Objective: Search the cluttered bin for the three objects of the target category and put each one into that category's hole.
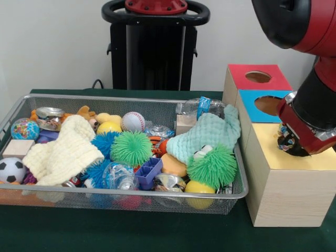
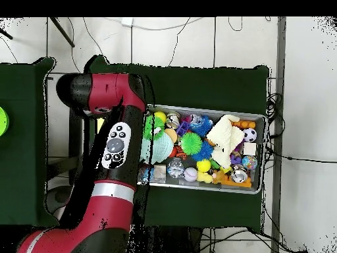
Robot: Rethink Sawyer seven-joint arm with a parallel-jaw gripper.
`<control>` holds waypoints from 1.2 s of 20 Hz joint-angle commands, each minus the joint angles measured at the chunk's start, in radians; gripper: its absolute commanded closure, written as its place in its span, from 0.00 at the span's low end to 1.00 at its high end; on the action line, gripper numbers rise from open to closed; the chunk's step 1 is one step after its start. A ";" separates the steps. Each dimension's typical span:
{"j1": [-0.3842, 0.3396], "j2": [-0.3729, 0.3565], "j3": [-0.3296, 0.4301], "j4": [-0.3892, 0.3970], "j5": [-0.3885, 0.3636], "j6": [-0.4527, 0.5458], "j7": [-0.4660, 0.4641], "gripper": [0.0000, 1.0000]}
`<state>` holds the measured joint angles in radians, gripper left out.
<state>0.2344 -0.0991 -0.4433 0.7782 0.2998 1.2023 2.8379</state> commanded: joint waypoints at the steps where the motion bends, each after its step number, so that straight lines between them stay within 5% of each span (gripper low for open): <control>1: -0.019 0.066 0.096 0.091 0.032 -0.078 0.188 1.00; 6: -0.011 0.094 0.088 0.056 0.047 -0.078 0.220 1.00; 20: 0.013 0.142 0.092 0.203 -0.040 -0.414 0.130 1.00; 24: 0.026 0.147 0.070 0.216 -0.082 -0.427 0.098 1.00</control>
<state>0.2581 -0.0846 -0.4534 0.8197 0.3115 1.0951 2.8379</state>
